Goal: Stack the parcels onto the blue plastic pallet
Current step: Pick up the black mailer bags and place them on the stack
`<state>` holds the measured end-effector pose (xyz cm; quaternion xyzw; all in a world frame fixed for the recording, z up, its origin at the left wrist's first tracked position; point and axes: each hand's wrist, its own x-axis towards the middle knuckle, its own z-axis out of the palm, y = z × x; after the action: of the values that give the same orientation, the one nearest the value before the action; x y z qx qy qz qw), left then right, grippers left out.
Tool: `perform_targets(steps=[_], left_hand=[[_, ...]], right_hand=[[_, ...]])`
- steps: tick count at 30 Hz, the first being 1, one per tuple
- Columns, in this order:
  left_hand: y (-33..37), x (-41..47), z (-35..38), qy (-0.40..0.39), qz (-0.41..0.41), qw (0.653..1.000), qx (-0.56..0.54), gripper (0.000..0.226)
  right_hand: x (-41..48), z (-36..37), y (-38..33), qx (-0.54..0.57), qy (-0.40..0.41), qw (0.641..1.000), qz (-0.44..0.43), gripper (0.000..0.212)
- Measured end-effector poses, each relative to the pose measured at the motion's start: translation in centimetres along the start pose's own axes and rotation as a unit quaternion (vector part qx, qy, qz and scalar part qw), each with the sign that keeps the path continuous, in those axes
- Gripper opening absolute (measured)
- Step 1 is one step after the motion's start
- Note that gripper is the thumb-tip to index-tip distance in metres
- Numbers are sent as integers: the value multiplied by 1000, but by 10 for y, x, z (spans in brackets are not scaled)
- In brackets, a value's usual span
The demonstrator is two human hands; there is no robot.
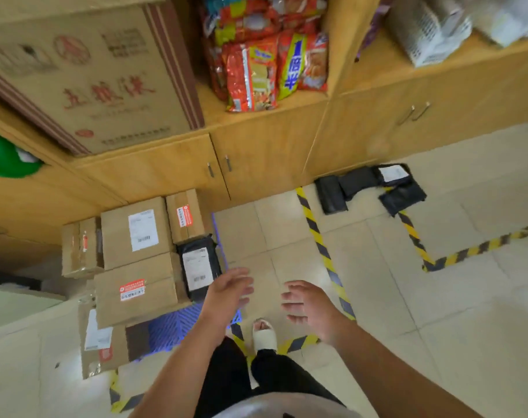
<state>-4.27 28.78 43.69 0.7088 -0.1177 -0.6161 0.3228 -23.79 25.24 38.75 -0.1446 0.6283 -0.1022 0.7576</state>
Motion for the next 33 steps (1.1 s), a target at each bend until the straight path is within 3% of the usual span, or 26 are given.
perform_targets(steps=[12,22,33], left_hand=[[95,41,171,-148,22,974,170,17],[214,142,362,-263,21,932,249,18],[212,172,575,-310,-30,871,379,20]], right_hand=[[-58,-128,-77,199,191,948,-157,18],[-76,-257,-206,276,305,892,-186,17],[-74,-409,-229,445,356,804,-168,18]])
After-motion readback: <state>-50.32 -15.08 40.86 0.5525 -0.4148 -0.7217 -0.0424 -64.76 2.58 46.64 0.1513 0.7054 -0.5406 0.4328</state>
